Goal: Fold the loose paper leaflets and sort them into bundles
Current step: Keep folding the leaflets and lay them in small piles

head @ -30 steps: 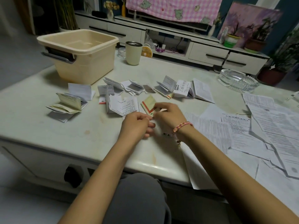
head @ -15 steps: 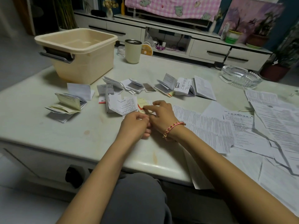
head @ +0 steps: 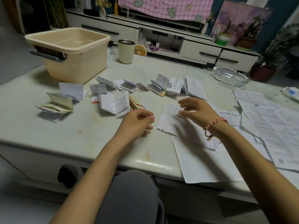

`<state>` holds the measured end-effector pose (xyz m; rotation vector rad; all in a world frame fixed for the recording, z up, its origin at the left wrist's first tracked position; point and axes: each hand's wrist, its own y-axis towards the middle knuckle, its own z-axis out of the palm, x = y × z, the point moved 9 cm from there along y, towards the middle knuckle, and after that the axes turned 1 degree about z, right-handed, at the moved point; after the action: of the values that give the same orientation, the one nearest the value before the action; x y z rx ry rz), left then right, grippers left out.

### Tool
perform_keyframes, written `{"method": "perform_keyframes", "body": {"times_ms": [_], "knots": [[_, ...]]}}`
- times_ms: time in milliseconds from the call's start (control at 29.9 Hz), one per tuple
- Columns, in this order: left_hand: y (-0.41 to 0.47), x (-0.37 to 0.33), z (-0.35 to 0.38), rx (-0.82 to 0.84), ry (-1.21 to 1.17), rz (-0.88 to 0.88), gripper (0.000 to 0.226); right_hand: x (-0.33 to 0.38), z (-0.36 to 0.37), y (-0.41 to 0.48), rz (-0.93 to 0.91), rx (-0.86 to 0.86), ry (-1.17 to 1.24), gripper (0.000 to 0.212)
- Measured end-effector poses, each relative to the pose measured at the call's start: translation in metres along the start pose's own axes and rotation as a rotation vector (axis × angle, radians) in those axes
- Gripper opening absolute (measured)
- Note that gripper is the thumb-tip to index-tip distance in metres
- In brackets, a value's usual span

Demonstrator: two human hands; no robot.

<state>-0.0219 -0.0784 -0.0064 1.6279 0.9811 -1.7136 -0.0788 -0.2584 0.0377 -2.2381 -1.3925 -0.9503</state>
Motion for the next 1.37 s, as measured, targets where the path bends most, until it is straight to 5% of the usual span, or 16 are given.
{"method": "perform_keyframes", "body": {"times_ms": [268, 469, 603, 669, 770, 937, 1038, 1238, 1372], "knots": [[-0.004, -0.005, 0.012, 0.072, 0.054, 0.037, 0.011, -0.029, 0.033, -0.041, 0.076, 0.416, -0.404, 0.092], [-0.007, -0.006, 0.011, 0.063, 0.042, 0.03, 0.012, -0.021, 0.032, -0.044, -0.032, 0.106, -0.607, 0.049], [-0.008, -0.006, 0.011, 0.062, 0.031, 0.028, 0.012, 0.004, 0.043, -0.052, -0.311, -0.011, -0.945, 0.017], [-0.008, -0.006, 0.011, 0.064, 0.023, 0.026, 0.012, 0.007, 0.042, -0.054, -0.368, -0.063, -0.97, 0.03], [-0.007, -0.005, 0.01, 0.063, 0.003, 0.021, 0.01, 0.0, 0.029, -0.049, -0.25, -0.104, -0.76, 0.003], [-0.01, 0.006, 0.023, 0.163, -0.291, -0.185, 0.014, -0.005, -0.017, -0.052, -0.073, -0.403, -0.014, 0.025], [-0.018, 0.011, 0.038, 0.262, -0.508, -0.367, 0.023, -0.008, -0.025, -0.059, 0.052, -0.451, 0.444, 0.018], [-0.03, 0.006, 0.061, 0.418, -0.622, -0.465, 0.07, 0.009, 0.005, -0.078, 0.261, -0.226, 1.188, 0.026], [-0.03, 0.001, 0.066, 0.451, -0.69, -0.442, 0.059, 0.017, 0.026, -0.09, 0.337, -0.054, 1.279, 0.022]]}}
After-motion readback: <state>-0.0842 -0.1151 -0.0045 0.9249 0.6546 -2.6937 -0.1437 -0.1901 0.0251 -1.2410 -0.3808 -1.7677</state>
